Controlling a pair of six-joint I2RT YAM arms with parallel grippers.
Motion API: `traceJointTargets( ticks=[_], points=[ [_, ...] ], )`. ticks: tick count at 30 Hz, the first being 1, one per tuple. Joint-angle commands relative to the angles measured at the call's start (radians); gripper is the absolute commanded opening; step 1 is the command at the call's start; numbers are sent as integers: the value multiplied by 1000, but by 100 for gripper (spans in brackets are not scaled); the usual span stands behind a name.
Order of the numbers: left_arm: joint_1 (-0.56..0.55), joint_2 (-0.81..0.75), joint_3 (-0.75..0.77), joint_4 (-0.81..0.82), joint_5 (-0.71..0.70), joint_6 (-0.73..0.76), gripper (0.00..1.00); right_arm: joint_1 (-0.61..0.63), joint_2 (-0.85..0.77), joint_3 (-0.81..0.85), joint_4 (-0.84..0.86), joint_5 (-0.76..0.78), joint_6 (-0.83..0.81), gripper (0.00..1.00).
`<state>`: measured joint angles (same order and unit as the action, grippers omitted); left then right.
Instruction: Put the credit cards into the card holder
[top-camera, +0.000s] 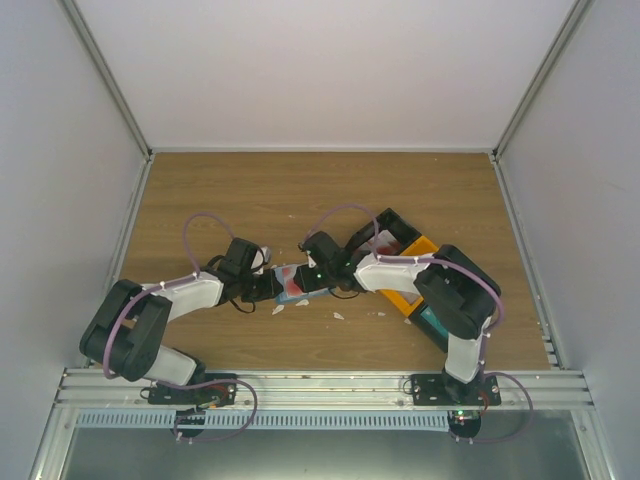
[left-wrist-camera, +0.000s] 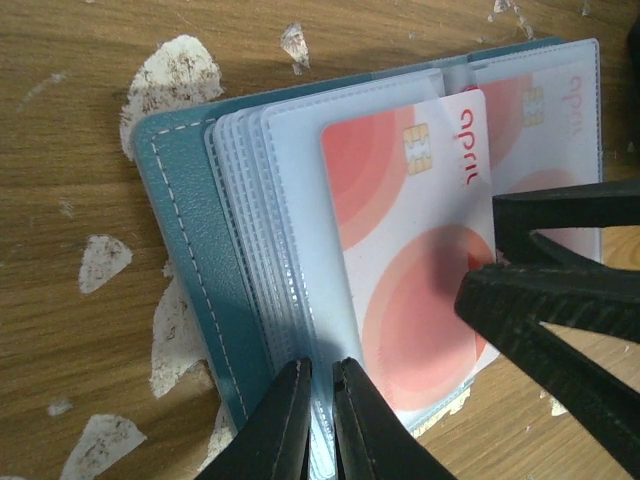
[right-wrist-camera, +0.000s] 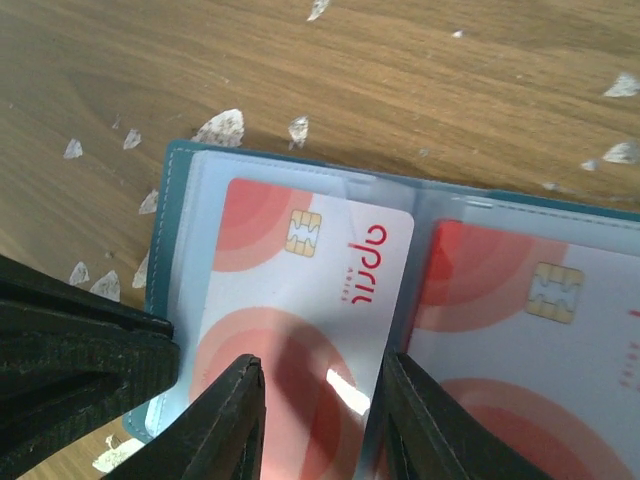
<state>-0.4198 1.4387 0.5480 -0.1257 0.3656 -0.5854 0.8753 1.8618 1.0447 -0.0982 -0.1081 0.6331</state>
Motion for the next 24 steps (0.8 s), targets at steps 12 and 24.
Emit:
traceJointTargets(
  ticks=[12,24],
  points=[
    [-4,-79,-10,-9,-26,0,20,30,1,29,10,-14,-90,34],
    [-2,-173,-14,-4,-33,-41,41,32,-7,37,-65,51,-91,31]
  ],
)
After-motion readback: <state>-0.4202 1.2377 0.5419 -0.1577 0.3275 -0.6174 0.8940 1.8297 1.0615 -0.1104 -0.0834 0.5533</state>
